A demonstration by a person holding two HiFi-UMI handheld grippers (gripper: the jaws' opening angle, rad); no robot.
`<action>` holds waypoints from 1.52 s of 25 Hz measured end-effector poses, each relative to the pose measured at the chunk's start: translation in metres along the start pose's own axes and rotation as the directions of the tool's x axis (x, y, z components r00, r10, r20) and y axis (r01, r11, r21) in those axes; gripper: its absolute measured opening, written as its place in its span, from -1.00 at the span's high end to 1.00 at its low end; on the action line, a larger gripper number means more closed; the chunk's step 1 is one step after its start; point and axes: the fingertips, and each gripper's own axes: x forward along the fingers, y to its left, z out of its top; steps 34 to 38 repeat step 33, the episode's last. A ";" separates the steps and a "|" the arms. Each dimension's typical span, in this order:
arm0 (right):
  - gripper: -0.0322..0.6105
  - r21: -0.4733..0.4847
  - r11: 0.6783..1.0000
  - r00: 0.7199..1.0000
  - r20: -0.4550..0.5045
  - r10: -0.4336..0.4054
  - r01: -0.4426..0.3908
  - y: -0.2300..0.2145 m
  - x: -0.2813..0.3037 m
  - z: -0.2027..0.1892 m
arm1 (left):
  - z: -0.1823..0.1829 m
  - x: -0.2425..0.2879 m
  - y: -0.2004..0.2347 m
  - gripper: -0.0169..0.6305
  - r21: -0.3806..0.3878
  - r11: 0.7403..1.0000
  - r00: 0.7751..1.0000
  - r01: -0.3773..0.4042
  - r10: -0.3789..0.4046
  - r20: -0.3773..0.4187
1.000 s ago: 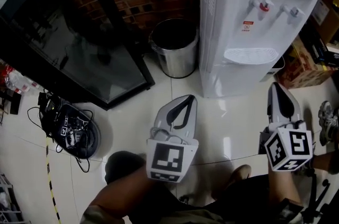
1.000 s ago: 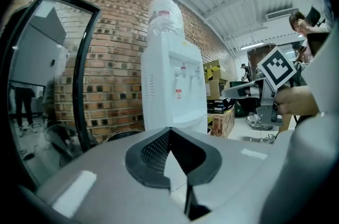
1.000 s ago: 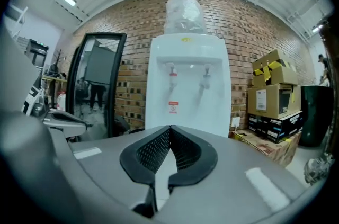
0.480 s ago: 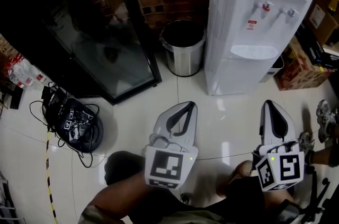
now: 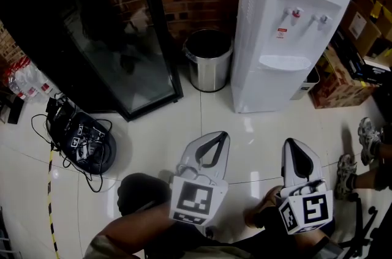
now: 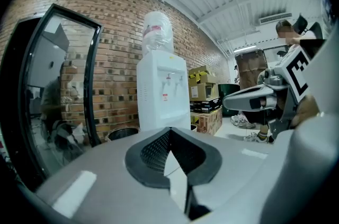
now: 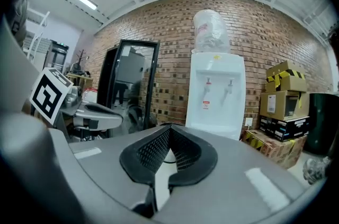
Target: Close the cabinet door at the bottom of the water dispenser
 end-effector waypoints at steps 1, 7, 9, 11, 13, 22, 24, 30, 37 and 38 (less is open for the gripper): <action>0.90 0.006 1.000 1.000 0.005 0.003 -0.003 0.001 -0.002 0.002 | 0.002 -0.002 -0.003 0.95 0.014 1.000 1.000 0.001 -0.001 0.006; 0.90 0.010 1.000 1.000 0.000 0.004 -0.004 0.004 -0.010 0.001 | 0.007 -0.003 -0.007 0.95 0.012 1.000 0.999 -0.011 0.011 0.047; 0.90 0.015 1.000 1.000 -0.010 0.000 0.000 0.002 -0.009 -0.001 | 0.008 -0.002 -0.009 0.95 0.015 1.000 0.999 -0.008 0.008 0.049; 0.90 0.025 1.000 1.000 -0.013 -0.004 0.004 0.000 -0.008 -0.001 | 0.010 -0.001 -0.011 0.95 0.024 1.000 0.999 -0.005 0.004 0.053; 0.90 0.032 0.999 1.000 -0.005 -0.004 0.005 0.000 -0.007 0.001 | 0.011 0.000 -0.011 0.95 0.022 1.000 0.998 -0.004 0.003 0.057; 0.90 0.042 0.999 0.999 0.023 0.027 -0.028 0.007 0.002 0.011 | 0.014 0.001 -0.005 0.95 0.011 1.000 0.998 -0.021 0.020 0.064; 0.90 0.041 0.999 0.999 0.027 0.033 -0.035 0.009 0.004 0.012 | 0.015 0.001 -0.004 0.95 0.007 1.000 0.997 -0.023 0.023 0.071; 0.90 0.037 0.999 0.999 0.020 0.040 -0.040 0.010 0.007 0.011 | 0.015 0.003 -0.003 0.95 -0.003 1.000 0.997 -0.022 0.022 0.069; 0.90 0.035 0.999 0.999 0.020 0.036 -0.037 0.010 0.007 0.011 | 0.014 0.003 -0.003 0.95 -0.008 1.000 0.998 -0.020 0.020 0.066; 0.90 0.035 0.999 0.999 0.020 0.036 -0.037 0.010 0.007 0.011 | 0.014 0.003 -0.003 0.95 -0.008 1.000 0.998 -0.020 0.020 0.066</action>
